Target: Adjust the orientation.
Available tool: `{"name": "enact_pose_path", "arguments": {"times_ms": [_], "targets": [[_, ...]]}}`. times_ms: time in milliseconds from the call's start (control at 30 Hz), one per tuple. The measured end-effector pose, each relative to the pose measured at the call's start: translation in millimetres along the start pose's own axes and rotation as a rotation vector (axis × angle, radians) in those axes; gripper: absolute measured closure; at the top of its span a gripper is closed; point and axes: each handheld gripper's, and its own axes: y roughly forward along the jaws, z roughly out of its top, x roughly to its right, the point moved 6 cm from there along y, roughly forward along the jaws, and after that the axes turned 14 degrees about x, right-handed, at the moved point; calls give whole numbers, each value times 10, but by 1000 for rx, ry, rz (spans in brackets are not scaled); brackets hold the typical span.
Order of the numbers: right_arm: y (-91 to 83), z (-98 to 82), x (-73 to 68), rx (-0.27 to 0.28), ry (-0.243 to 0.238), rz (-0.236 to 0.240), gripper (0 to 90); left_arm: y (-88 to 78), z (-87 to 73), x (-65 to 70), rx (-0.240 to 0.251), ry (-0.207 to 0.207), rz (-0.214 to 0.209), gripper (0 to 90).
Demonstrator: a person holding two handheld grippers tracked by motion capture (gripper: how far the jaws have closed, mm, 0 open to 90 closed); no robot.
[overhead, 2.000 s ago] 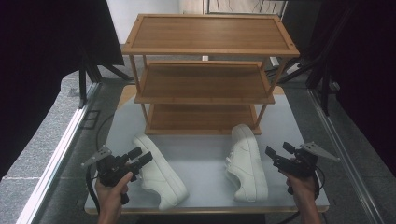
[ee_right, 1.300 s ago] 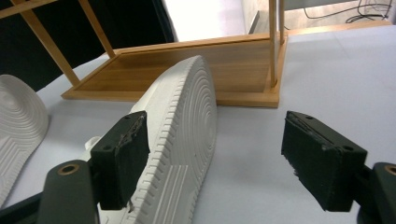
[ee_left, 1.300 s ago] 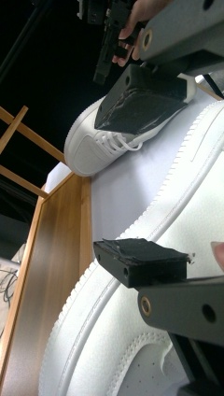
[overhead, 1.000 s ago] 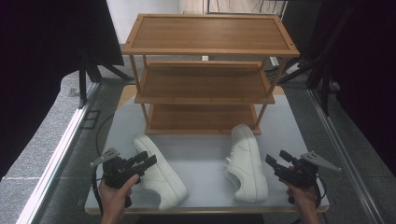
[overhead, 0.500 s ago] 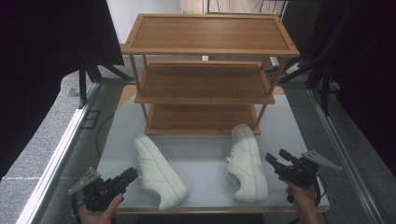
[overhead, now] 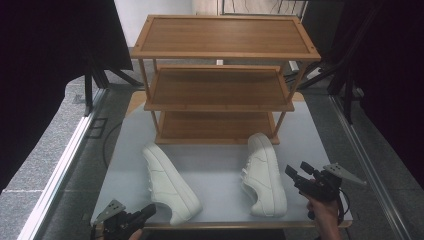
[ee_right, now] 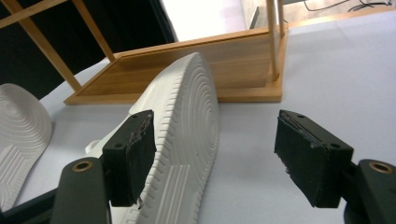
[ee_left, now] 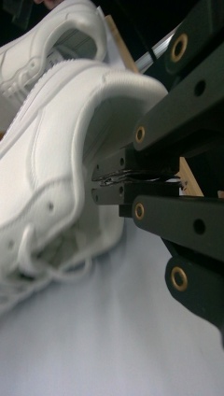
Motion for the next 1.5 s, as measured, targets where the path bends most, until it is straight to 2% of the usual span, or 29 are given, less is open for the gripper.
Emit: {"name": "enact_pose_path", "arguments": {"times_ms": [67,200,300,433,567,800,1033,1167,1300,1367,1400,1433,1467,1500], "targets": [[-11,3,8,2,4,-4,287,70,-41,83,-24,14,-20,877],[-19,4,15,2,3,-8,288,137,-50,119,-37,21,-25,875],[-5,8,21,4,7,-12,288,196,16,149,-35,33,-33,876],[11,5,14,-1,5,-10,287,321,60,205,-62,63,-50,872],[8,9,10,-3,4,-8,288,374,81,228,-74,73,-56,872],[12,1,9,-5,5,-12,287,474,163,284,-83,102,-69,868],[29,-28,13,-14,5,-21,287,614,242,352,-78,112,-88,860],[25,-27,21,-14,4,-25,287,774,327,434,-74,122,-103,859],[28,-39,35,-15,9,-24,287,1026,381,517,-85,133,-114,859],[24,-46,53,-18,10,-28,287,1160,416,616,-70,119,-174,876],[21,-46,60,-18,11,-30,287,1208,433,667,-85,125,-175,876],[17,-45,72,-15,10,-31,287,1245,438,693,-102,154,-153,856],[12,-43,81,-14,14,-36,287,1298,437,736,-119,178,-156,854],[2,-40,98,-12,19,-39,287,1321,434,756,-128,174,-161,850]]}}
